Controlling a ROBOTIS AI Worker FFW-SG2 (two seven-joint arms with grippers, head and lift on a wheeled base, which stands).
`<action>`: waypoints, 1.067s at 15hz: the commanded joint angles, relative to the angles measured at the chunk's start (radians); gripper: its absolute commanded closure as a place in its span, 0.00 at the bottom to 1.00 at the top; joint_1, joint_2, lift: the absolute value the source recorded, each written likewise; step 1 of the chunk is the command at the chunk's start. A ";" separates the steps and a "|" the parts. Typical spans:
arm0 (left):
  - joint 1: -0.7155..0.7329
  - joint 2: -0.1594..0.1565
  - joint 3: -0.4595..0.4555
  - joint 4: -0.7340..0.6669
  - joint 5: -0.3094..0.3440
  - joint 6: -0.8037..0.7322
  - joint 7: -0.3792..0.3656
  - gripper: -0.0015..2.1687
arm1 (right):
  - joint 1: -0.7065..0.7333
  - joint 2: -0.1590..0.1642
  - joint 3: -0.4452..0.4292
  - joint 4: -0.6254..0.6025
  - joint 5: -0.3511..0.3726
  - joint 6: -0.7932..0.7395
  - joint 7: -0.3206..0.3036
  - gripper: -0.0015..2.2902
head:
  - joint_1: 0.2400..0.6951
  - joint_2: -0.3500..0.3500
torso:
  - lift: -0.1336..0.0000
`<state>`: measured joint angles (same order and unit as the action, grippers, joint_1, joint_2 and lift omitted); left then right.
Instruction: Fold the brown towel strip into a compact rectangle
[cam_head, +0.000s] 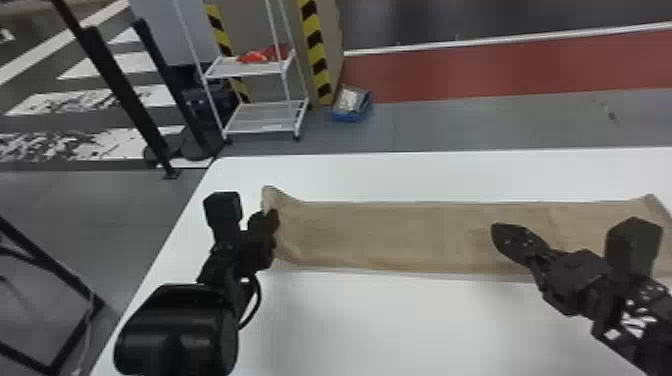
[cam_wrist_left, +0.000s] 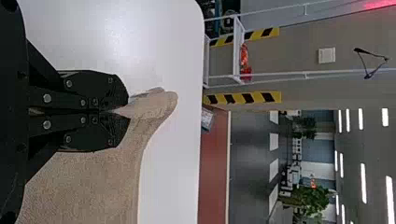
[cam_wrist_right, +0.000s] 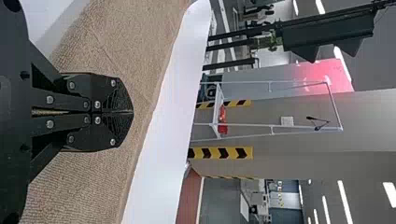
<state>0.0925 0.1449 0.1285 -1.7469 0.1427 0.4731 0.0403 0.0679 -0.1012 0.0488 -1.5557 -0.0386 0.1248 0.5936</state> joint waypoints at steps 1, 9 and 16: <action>0.007 -0.002 -0.018 -0.100 0.025 0.045 0.001 0.63 | 0.010 -0.002 -0.009 0.000 -0.004 -0.006 0.000 0.95 | 1.00 0.84 | 0.08; -0.182 -0.093 -0.454 -0.200 0.012 0.361 0.202 0.63 | 0.125 -0.037 -0.205 -0.053 -0.176 -0.205 -0.026 0.04 | 1.00 0.54 | 0.08; -0.333 -0.148 -0.682 0.147 -0.022 0.201 0.279 0.43 | 0.176 -0.107 -0.331 -0.024 -0.300 -0.270 -0.026 0.04 | 1.00 0.09 | 0.08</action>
<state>-0.2300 0.0062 -0.5279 -1.6483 0.1161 0.7366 0.3197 0.2415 -0.1975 -0.2637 -1.5958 -0.3180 -0.1359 0.5675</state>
